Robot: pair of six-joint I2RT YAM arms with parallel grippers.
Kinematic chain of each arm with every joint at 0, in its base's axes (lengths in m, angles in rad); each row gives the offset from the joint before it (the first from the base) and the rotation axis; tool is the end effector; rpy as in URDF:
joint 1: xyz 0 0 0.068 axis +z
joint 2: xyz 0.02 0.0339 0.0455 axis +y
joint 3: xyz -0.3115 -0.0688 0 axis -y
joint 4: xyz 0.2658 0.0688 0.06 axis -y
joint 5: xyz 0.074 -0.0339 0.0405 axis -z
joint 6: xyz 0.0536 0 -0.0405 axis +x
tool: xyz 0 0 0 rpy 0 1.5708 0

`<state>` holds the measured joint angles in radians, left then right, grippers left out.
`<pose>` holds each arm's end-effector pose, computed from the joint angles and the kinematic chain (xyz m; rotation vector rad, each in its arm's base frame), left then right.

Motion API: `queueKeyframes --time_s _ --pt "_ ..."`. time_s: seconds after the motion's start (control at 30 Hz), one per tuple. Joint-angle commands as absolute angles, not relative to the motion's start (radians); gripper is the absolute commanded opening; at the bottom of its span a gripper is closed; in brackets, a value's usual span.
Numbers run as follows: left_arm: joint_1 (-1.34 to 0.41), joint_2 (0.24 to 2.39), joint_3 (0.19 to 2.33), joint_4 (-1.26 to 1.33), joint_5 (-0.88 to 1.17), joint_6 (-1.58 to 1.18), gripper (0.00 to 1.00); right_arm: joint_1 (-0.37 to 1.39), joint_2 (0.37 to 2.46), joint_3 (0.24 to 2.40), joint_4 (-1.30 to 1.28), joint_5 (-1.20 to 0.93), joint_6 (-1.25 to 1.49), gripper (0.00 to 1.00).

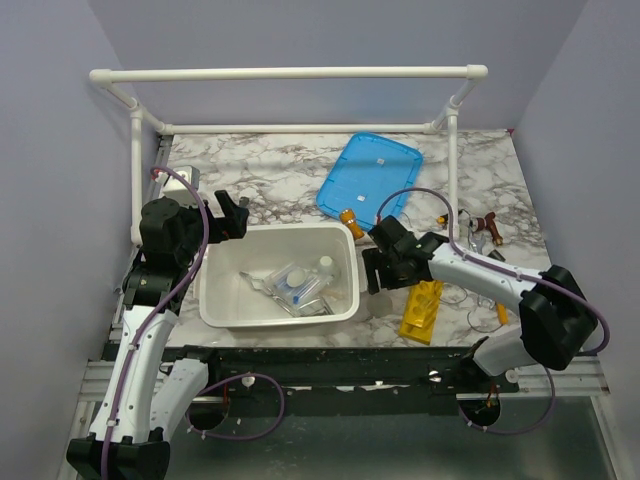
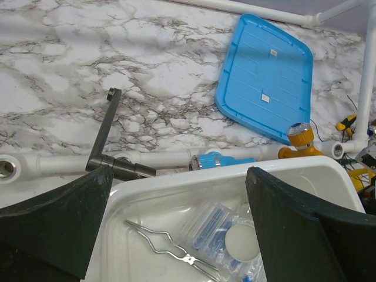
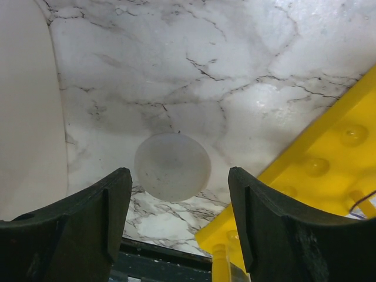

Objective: Organize the chemistry lab equipment

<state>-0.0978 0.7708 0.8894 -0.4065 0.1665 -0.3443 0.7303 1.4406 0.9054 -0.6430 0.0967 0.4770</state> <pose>0.1733 -0.0259 0.3855 -0.1146 1.8765 -0.4600 0.2176 0.1879 0.2208 -0.3220 2.7386 0.2014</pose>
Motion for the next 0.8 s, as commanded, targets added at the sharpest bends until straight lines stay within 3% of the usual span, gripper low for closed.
queueKeyframes --time_s 0.0,0.77 --pt "-0.089 0.769 0.882 -0.401 0.189 -0.350 0.99 0.771 1.488 0.885 -0.590 0.073 0.516 0.74" --pt "-0.089 0.767 0.884 -0.401 0.185 -0.351 0.99 0.822 1.526 0.793 -0.584 0.187 0.641 0.71"
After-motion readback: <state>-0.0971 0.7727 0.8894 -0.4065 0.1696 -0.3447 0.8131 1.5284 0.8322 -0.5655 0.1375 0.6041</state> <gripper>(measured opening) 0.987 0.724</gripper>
